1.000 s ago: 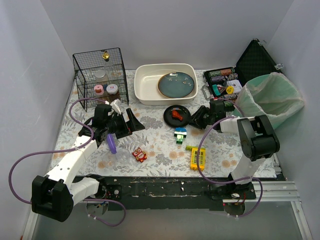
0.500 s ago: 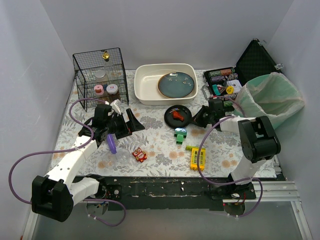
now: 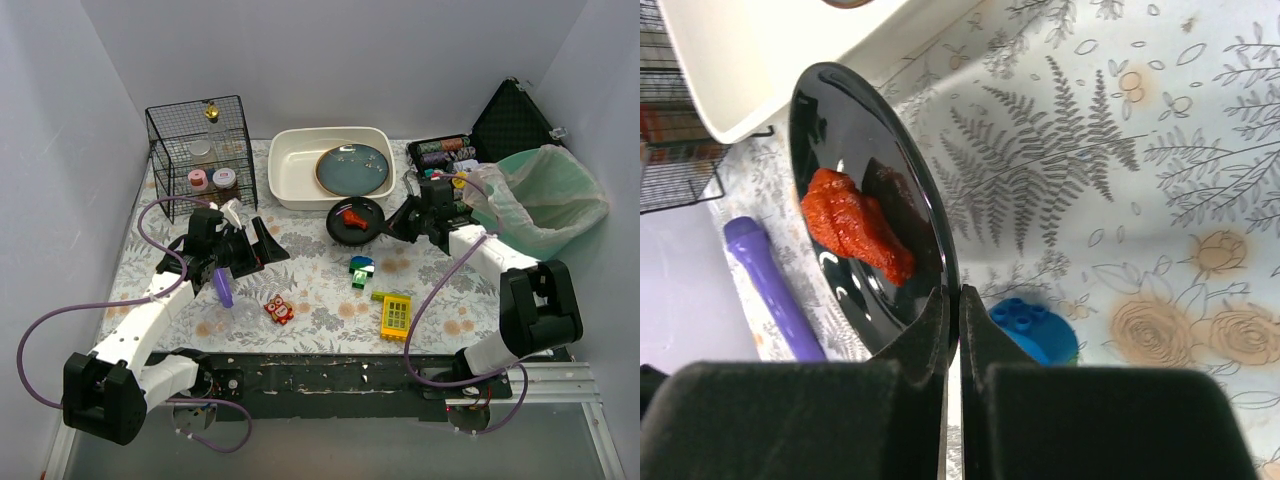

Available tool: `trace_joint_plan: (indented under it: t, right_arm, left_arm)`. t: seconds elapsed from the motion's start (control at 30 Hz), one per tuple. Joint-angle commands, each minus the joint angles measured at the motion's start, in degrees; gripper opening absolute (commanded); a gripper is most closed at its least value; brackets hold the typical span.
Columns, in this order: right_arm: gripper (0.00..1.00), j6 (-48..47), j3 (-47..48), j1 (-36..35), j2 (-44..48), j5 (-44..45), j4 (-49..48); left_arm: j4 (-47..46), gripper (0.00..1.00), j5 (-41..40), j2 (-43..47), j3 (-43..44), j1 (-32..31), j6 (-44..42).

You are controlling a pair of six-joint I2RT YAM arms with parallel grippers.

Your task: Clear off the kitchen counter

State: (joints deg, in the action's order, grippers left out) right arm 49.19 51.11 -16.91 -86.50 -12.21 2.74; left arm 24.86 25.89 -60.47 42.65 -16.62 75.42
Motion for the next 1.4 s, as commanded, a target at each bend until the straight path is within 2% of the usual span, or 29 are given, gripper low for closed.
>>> trace_joint_plan:
  t: [0.0, 0.27, 0.43, 0.7, 0.87, 1.13, 1.37]
  right_arm:
    - [0.01, 4.15, 5.22, -0.23, 4.05, -2.20, 1.03]
    - [0.01, 10.04, 9.09, -0.23, 8.71, -4.23, 4.64]
    - [0.01, 13.91, 12.95, -0.32, 13.28, -1.43, 8.85]
    - [0.01, 17.87, 20.86, -0.23, 21.54, 11.40, 20.97]
    - [0.01, 20.68, 24.99, 0.29, 26.46, 22.91, 28.97]
    - [0.01, 23.58, 34.31, 6.26, 30.25, 36.36, 41.45]
    - [0.01, 28.06, 36.78, 14.00, 31.21, 41.03, 46.21]
  left_arm:
    - [-0.52, 0.95, -0.93, 1.84, -0.47, -0.08, -0.18]
    - [-0.78, 0.95, -0.75, 2.11, -0.73, -0.16, -0.01]
    - [-0.78, 0.95, -0.49, 2.20, -0.73, -0.08, -0.01]
    - [-1.22, 0.95, 0.04, 1.85, -0.82, -0.08, 0.17]
    - [-1.40, 0.95, 0.39, 1.76, -0.90, -0.08, 0.08]
    - [-1.22, 0.95, 1.79, 1.32, -1.08, -0.08, -0.53]
    - [-0.26, 0.95, 2.32, 0.44, 0.15, -0.08, -1.59]
